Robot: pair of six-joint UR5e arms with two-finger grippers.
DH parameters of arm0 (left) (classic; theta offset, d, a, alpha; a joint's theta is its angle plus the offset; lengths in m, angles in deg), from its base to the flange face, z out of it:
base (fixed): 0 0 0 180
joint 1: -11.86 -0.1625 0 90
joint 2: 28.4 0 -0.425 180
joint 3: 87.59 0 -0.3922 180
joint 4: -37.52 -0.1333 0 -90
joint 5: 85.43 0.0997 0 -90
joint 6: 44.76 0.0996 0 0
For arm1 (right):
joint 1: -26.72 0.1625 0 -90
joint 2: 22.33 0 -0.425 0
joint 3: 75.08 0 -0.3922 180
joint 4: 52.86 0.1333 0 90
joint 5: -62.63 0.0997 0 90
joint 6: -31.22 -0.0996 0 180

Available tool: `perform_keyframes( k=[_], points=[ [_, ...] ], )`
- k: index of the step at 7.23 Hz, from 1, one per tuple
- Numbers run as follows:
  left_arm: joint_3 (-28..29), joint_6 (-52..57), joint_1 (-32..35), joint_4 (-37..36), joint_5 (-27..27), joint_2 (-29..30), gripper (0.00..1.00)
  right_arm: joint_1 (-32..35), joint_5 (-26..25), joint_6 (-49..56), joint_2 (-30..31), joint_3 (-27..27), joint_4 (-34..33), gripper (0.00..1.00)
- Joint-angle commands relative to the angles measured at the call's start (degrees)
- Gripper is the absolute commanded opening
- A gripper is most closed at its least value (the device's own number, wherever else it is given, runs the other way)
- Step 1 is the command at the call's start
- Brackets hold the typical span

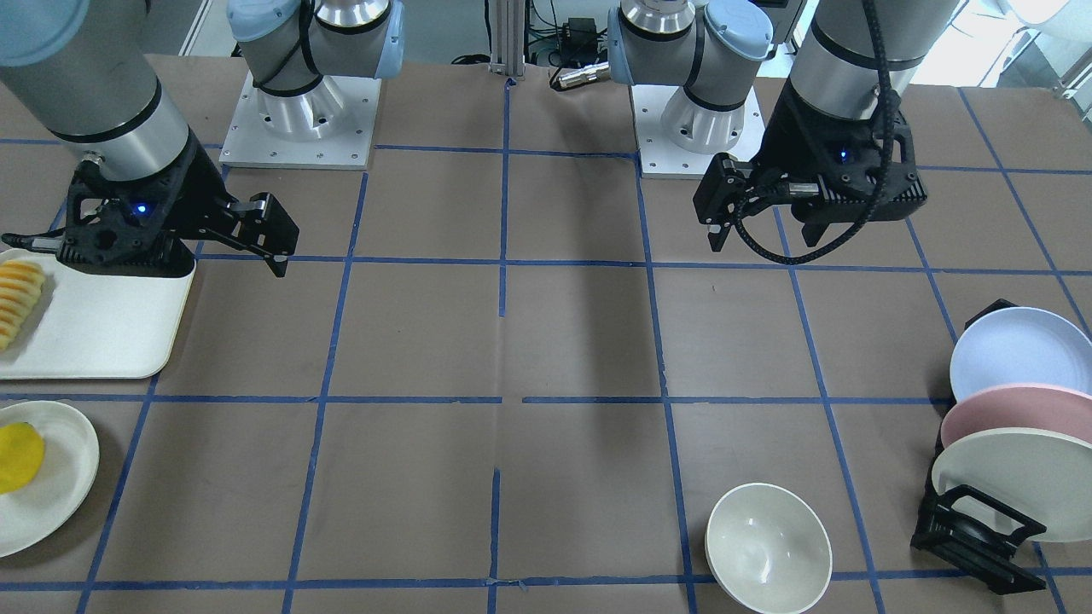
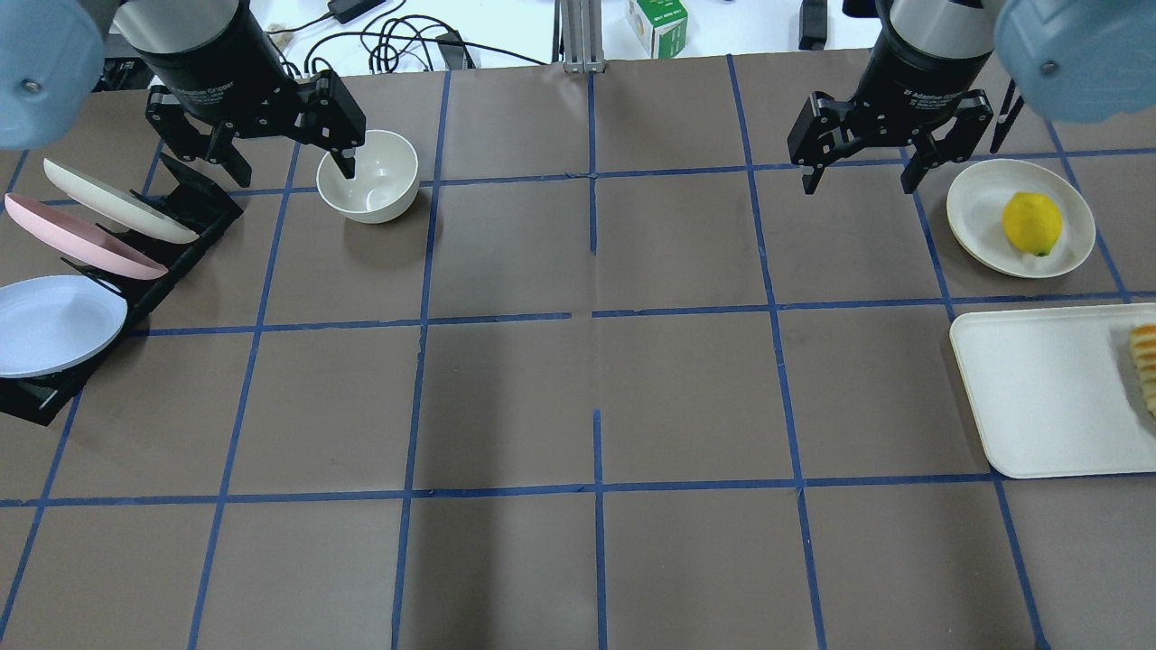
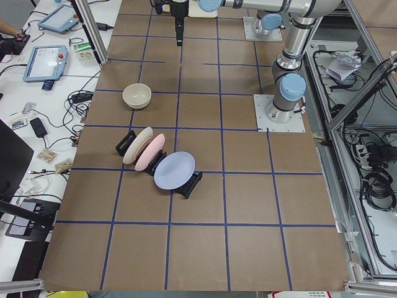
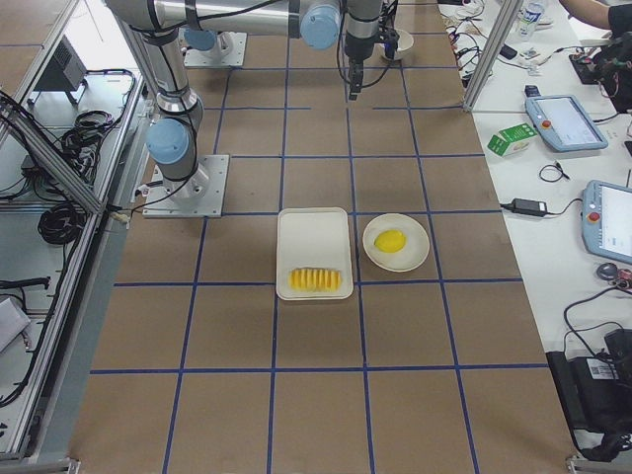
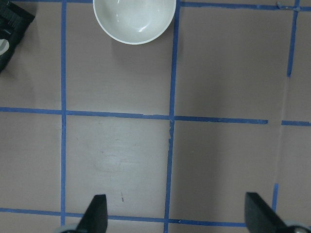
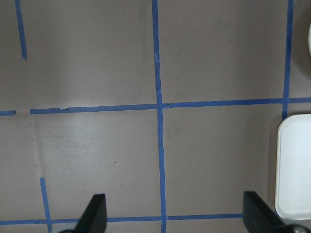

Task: Place bowl and put lemon in it

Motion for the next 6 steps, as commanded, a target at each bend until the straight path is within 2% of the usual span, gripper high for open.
perform_keyframes(
  k=[1,6],
  points=[
    [-0.04,0.00,-0.06,-0.03,0.00,0.06,1.00,-1.96,0.42,0.21,0.15,-0.03,0.85,1.00],
    [-0.04,0.09,-0.24,-0.03,0.00,0.06,1.00,-0.31,0.95,0.04,1.74,0.24,1.91,1.00]
  ],
)
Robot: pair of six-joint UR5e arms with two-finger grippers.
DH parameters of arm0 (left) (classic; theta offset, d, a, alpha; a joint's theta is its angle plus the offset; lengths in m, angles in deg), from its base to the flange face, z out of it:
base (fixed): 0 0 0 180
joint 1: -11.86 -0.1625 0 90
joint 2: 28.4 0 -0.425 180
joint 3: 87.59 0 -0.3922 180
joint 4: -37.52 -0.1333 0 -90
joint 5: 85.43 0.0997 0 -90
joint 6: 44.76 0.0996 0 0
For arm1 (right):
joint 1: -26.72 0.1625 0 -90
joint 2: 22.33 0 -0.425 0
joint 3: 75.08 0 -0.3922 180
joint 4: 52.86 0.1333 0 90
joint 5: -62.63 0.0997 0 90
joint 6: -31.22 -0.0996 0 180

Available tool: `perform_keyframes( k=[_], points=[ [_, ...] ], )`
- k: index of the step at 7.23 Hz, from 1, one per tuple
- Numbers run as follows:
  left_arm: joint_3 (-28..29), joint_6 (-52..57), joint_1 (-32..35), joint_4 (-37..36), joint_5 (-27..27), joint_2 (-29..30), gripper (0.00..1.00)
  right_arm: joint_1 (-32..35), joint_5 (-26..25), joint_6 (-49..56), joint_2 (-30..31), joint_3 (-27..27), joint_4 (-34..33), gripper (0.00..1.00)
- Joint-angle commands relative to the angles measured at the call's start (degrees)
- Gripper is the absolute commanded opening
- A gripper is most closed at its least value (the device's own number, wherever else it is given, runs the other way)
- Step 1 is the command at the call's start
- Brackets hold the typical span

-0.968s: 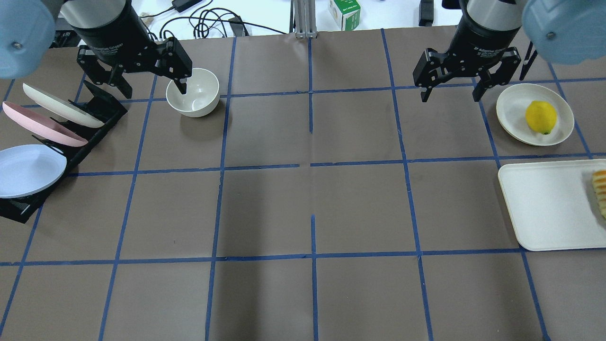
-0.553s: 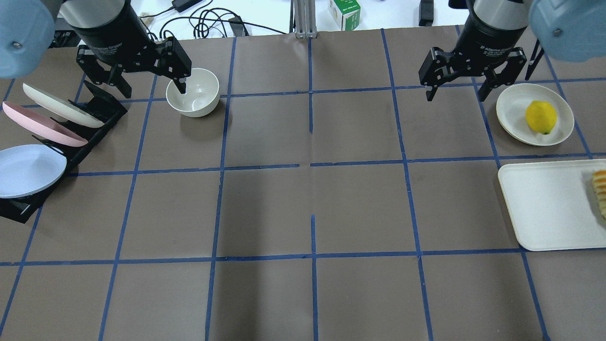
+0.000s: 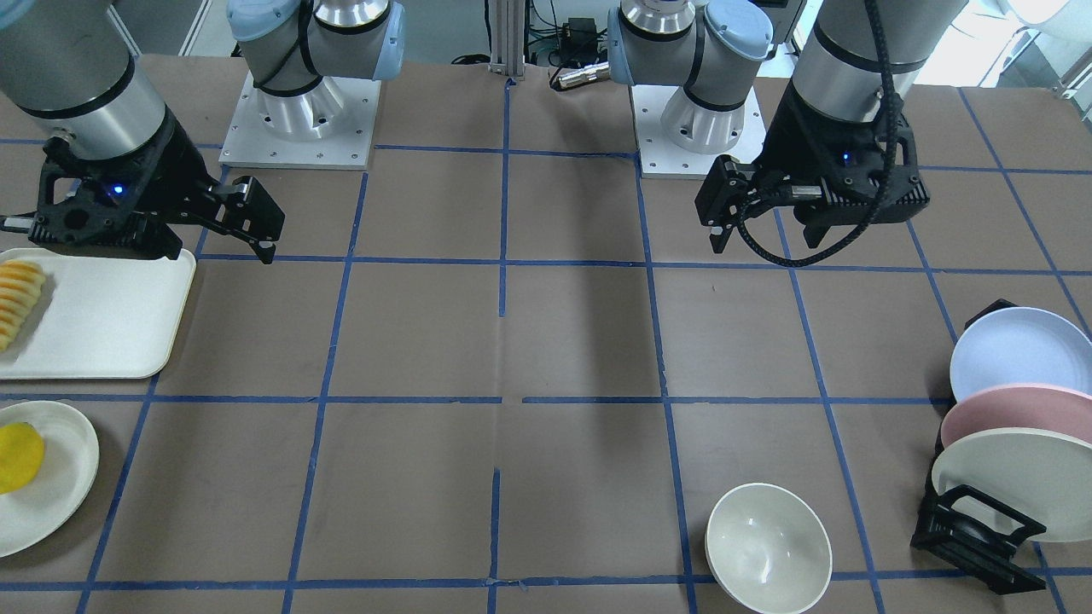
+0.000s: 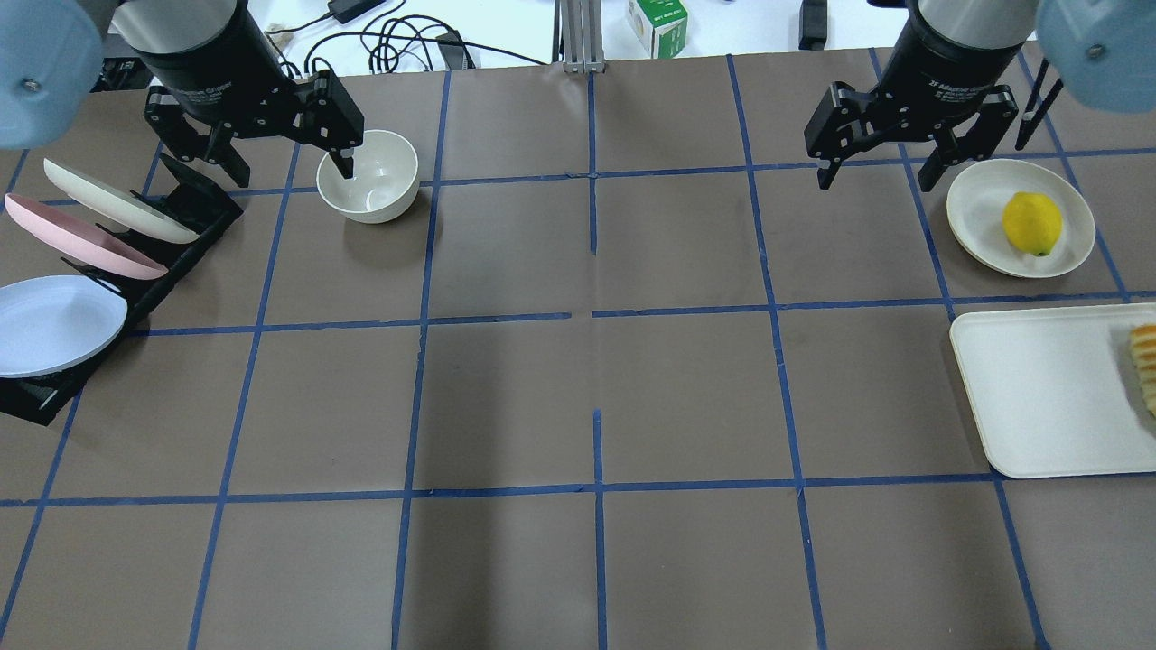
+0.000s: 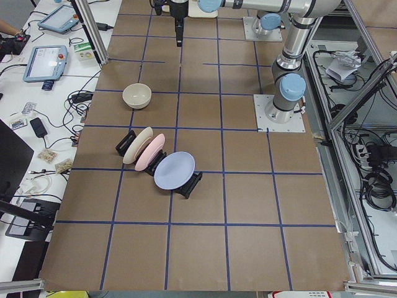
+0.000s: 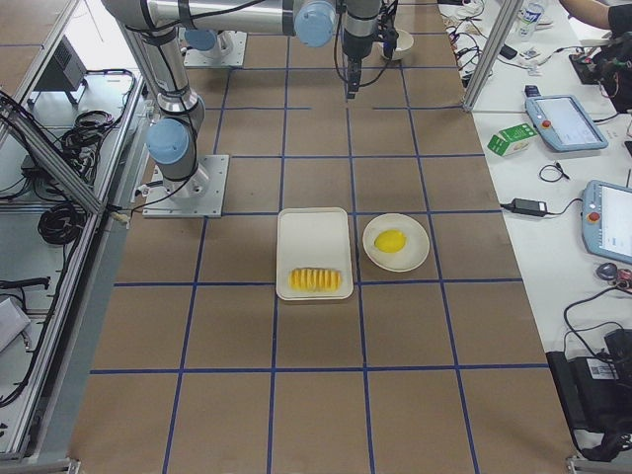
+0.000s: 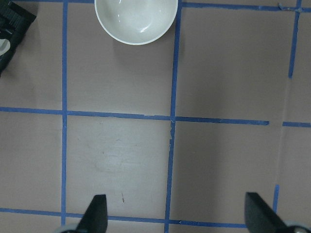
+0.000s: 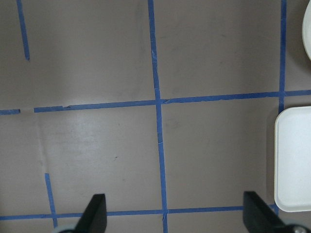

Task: Place bowl and put lemon in it

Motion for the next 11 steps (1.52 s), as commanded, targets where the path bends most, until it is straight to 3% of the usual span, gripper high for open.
perform_keyframes(
  k=[1,4,6,8,11],
  points=[
    [0.00,0.05,-0.02,0.00,0.02,0.00,1.00,0.57,-0.98,0.05,-0.58,-0.27,-1.18,1.00],
    [0.00,0.05,-0.02,0.00,0.02,0.00,1.00,-1.71,-1.25,0.84,-3.13,-0.36,-1.72,1.00],
    [0.00,-0.04,-0.02,0.00,0.02,0.00,1.00,-7.67,-0.90,1.81,-4.27,-0.36,-2.94,1.00],
    [-0.26,0.05,-0.02,-0.17,0.02,0.18,1.00,-13.47,-0.99,12.92,-7.44,-0.36,-8.20,1.00],
    [0.35,7.65,-6.84,-12.95,-0.59,9.01,1.00,-17.36,-2.90,20.00,-10.86,-0.36,-14.36,1.00]
  ],
)
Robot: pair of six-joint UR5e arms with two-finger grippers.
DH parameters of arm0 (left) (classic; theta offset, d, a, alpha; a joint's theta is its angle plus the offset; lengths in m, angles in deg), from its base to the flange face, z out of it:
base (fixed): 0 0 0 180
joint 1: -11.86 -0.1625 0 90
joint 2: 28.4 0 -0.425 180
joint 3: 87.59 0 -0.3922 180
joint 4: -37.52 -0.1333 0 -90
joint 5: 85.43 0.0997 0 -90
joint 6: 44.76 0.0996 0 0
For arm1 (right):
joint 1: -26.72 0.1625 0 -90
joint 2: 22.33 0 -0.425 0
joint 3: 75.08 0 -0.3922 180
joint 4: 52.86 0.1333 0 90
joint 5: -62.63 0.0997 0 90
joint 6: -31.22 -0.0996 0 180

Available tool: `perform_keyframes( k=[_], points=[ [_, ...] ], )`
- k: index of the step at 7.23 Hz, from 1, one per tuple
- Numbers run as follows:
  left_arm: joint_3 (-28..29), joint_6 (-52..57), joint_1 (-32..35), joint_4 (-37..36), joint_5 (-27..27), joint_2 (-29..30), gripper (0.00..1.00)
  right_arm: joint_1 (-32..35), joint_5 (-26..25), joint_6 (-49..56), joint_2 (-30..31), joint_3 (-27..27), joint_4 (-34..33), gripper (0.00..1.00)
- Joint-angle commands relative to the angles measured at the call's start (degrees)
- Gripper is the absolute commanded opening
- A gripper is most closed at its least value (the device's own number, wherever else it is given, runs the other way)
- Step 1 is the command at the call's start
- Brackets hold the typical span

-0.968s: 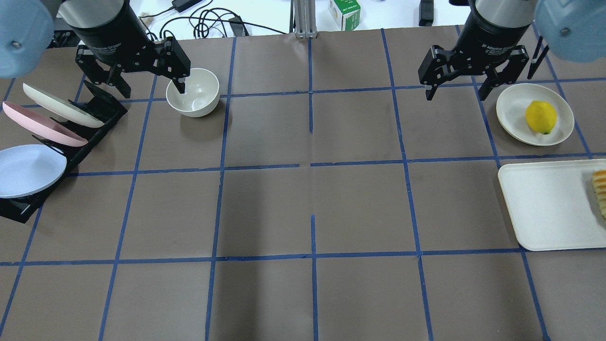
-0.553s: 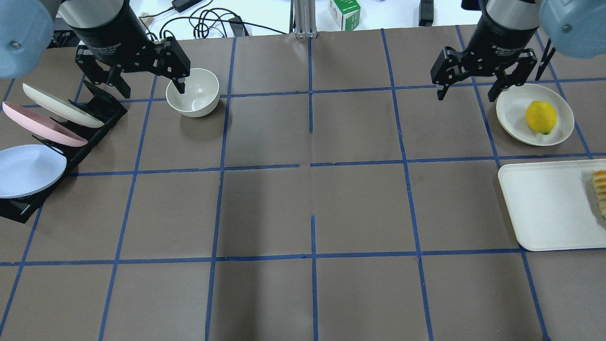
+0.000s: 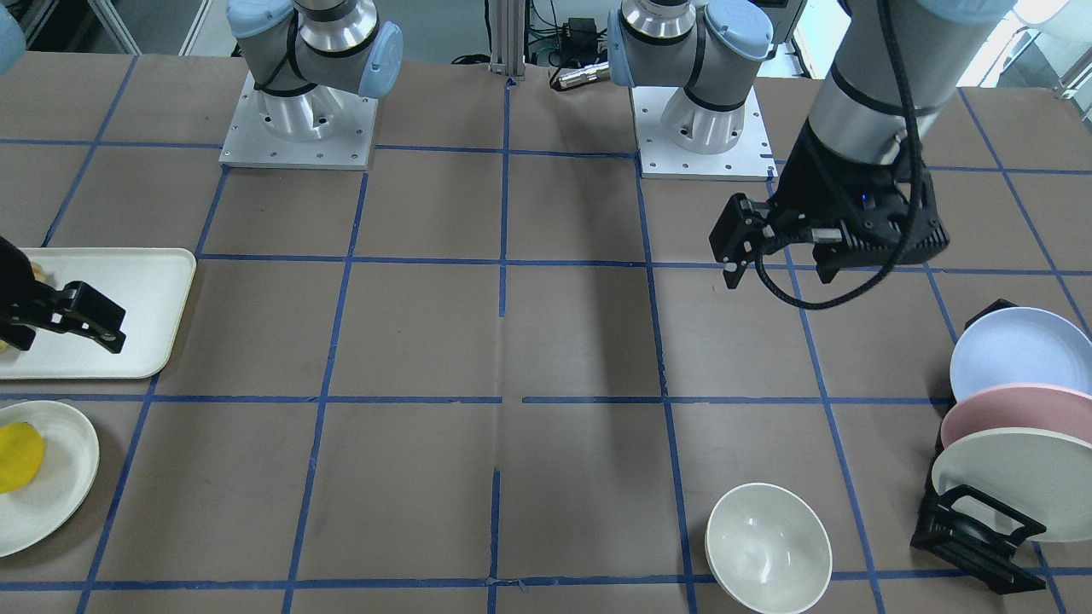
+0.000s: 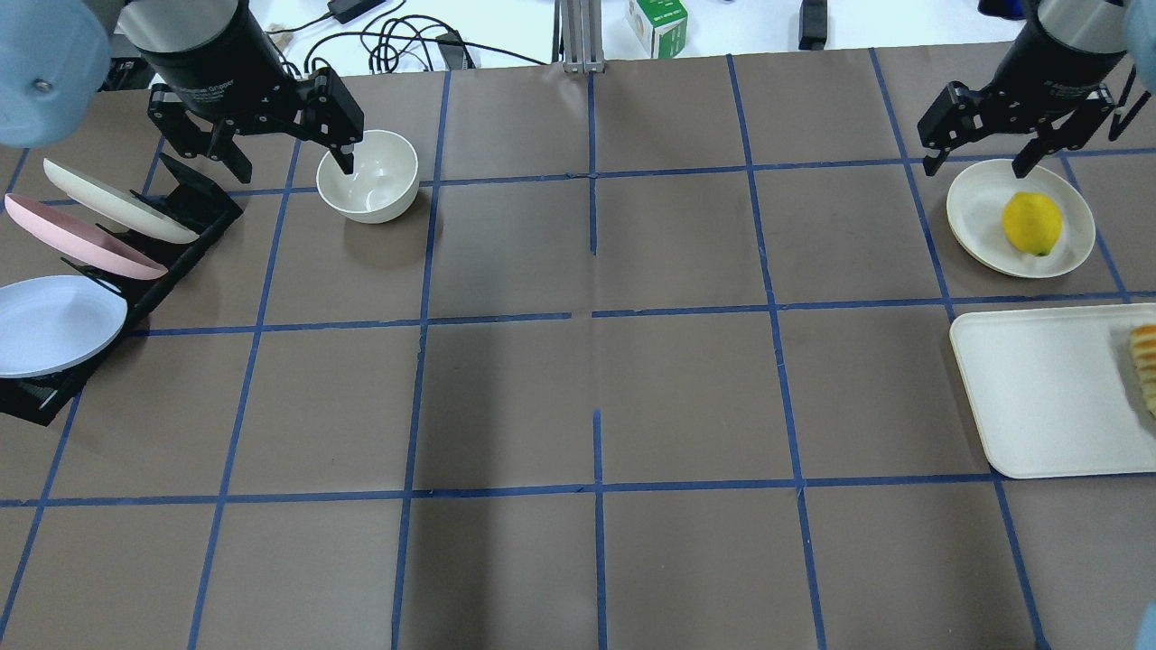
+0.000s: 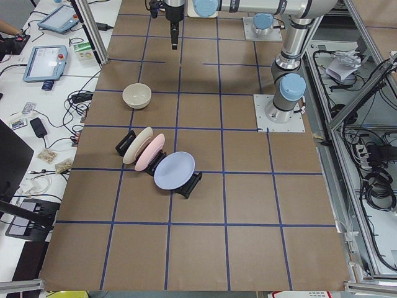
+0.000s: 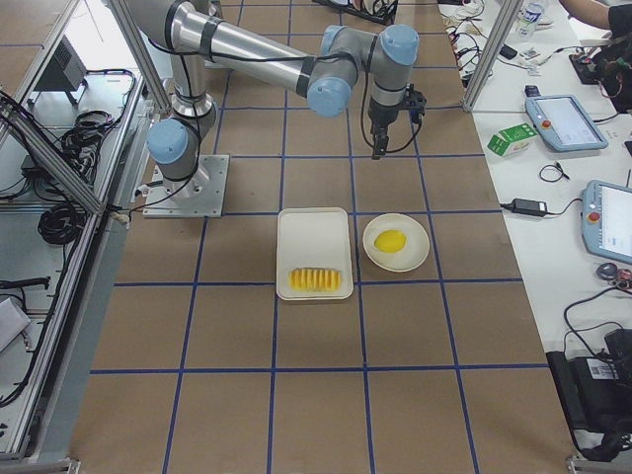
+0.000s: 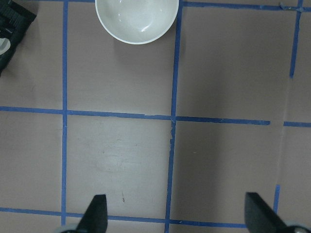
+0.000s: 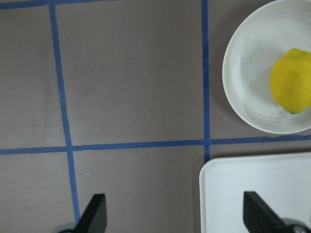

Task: Place bowl and put lemon in it

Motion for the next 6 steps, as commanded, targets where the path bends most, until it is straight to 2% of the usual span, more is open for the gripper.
perform_keyframes(
  k=[1,2,3,5,6],
  points=[
    [0.37,8.87,-6.78,-9.48,-0.19,9.27,1.00,-2.12,-3.94,6.25,-3.69,0.00,-7.55,1.00],
    [1.42,9.52,-7.16,-14.99,-0.19,14.27,1.00,-5.18,-3.53,10.38,-6.58,0.00,-12.03,1.00],
    [3.34,9.44,-7.60,-17.05,-2.10,19.28,1.00,-8.60,-2.92,14.16,-9.48,0.79,-13.12,1.00],
    [7.82,11.97,-8.04,-17.24,-5.27,27.47,0.98,-10.13,-2.91,14.90,-16.16,1.06,-22.40,1.00],
    [10.37,12.08,-9.09,-18.03,-5.63,30.73,0.98,-10.22,-3.00,14.56,-17.67,0.97,-23.15,1.00]
  ],
)
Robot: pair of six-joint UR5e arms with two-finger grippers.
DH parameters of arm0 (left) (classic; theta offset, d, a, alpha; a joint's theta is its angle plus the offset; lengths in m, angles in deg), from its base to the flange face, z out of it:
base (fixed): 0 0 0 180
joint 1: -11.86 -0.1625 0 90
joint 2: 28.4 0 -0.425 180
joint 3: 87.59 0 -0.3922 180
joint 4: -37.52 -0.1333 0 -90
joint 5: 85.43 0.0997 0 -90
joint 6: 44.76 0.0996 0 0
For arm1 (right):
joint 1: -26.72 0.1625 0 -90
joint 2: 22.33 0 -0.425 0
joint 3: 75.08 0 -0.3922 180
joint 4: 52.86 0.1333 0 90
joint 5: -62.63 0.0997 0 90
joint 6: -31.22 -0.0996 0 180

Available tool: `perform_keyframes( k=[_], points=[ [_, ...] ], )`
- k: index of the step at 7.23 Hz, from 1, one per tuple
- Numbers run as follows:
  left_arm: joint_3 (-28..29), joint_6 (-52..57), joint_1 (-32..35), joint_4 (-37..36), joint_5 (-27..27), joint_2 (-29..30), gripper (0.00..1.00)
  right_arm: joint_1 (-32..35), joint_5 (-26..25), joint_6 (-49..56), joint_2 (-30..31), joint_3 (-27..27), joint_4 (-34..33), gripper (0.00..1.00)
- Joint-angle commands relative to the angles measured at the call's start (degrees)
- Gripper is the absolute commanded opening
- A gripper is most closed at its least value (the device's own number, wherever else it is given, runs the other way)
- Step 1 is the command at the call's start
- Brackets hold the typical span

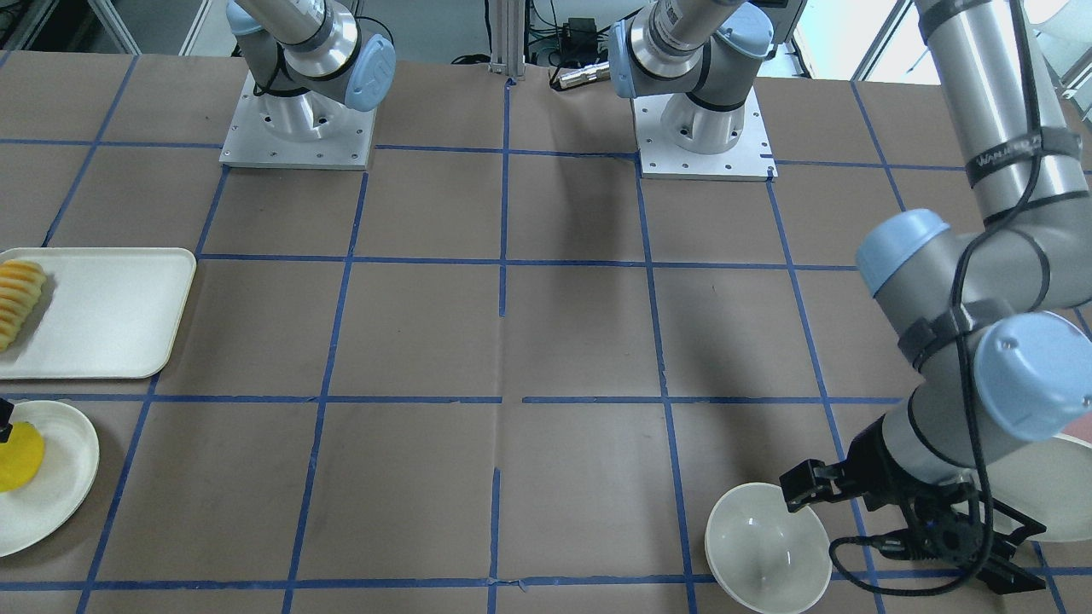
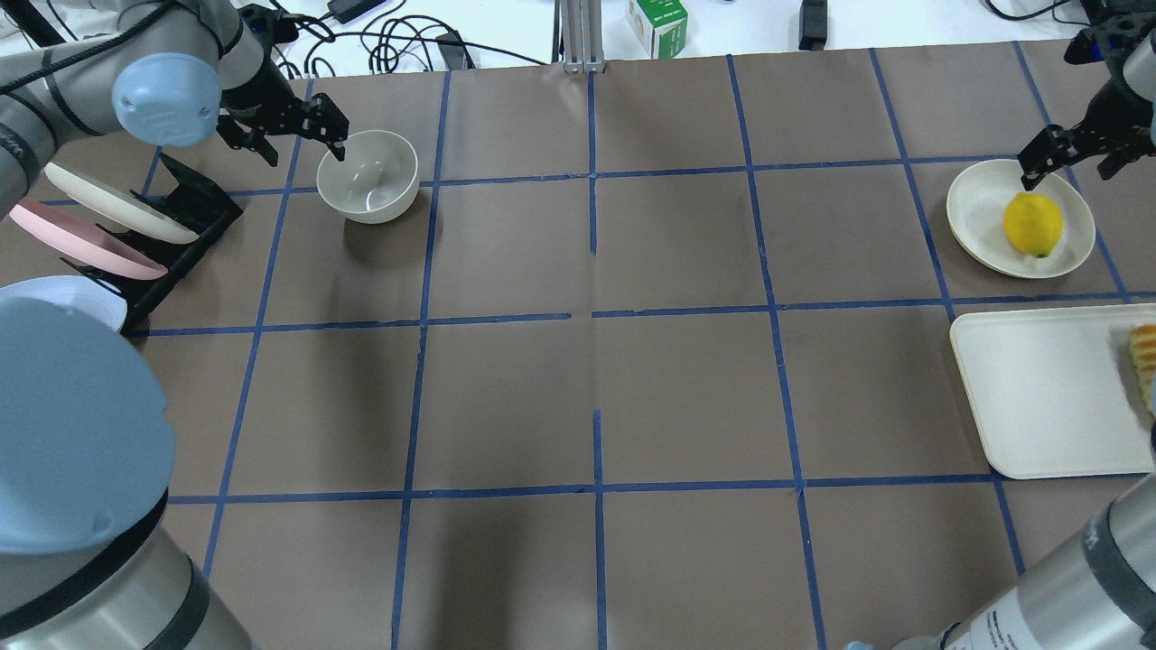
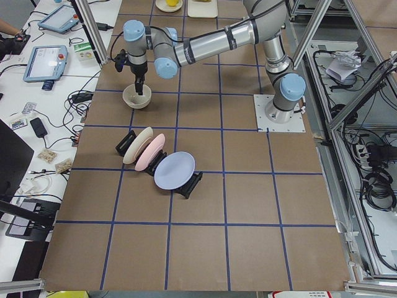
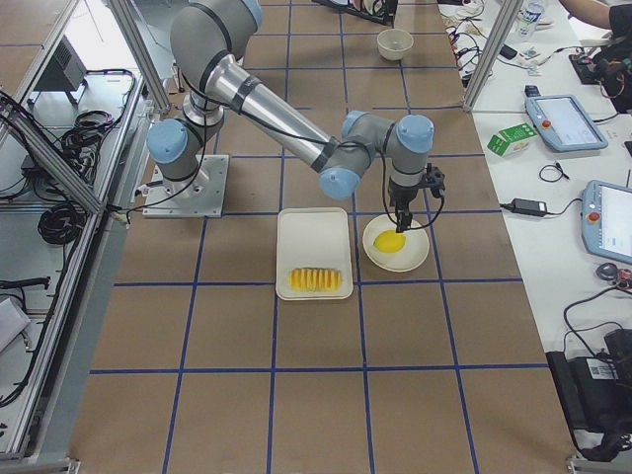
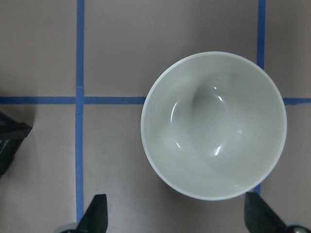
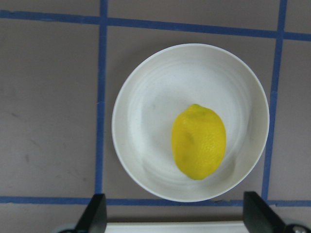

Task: Place bowl and put lemon in it

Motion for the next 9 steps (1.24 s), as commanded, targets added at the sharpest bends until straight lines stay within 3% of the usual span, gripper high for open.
perform_keyframes(
  k=[1,3,4,5,6,7,8,9],
  points=[
    [3.89,0.10,-1.12,-0.85,-0.86,7.01,0.93,-0.42,-0.05,-0.30,-3.52,-0.35,-2.87,1.00],
    [3.90,-0.61,-1.12,-0.86,-1.12,8.35,0.91,-0.42,-0.05,-0.30,-5.37,-0.17,-2.87,1.00],
    [3.81,-0.78,-1.12,-1.20,-1.21,8.44,0.71,-0.42,0.04,-0.48,-5.90,-0.35,-2.87,1.00],
    [3.29,-1.05,-1.12,-1.21,-2.08,8.44,0.64,-0.42,0.04,-0.74,-6.51,-0.35,-2.87,1.00],
    [2.59,-1.22,-1.12,-1.55,-3.30,8.53,0.35,-0.42,0.04,-1.01,-6.52,-0.35,-2.87,0.95],
    [2.67,-1.05,-1.12,-1.56,-3.14,8.53,0.04,-0.42,0.04,-1.01,-6.52,-0.35,-2.78,0.77],
    [2.93,-1.05,-1.12,-1.56,-2.88,8.53,0.00,-0.42,0.04,-1.01,-6.60,-0.35,-2.87,0.59],
    [2.93,-0.96,-1.12,-1.56,-2.88,8.44,0.00,-0.42,0.04,-0.92,-6.61,-0.35,-2.78,0.35]
  ],
)
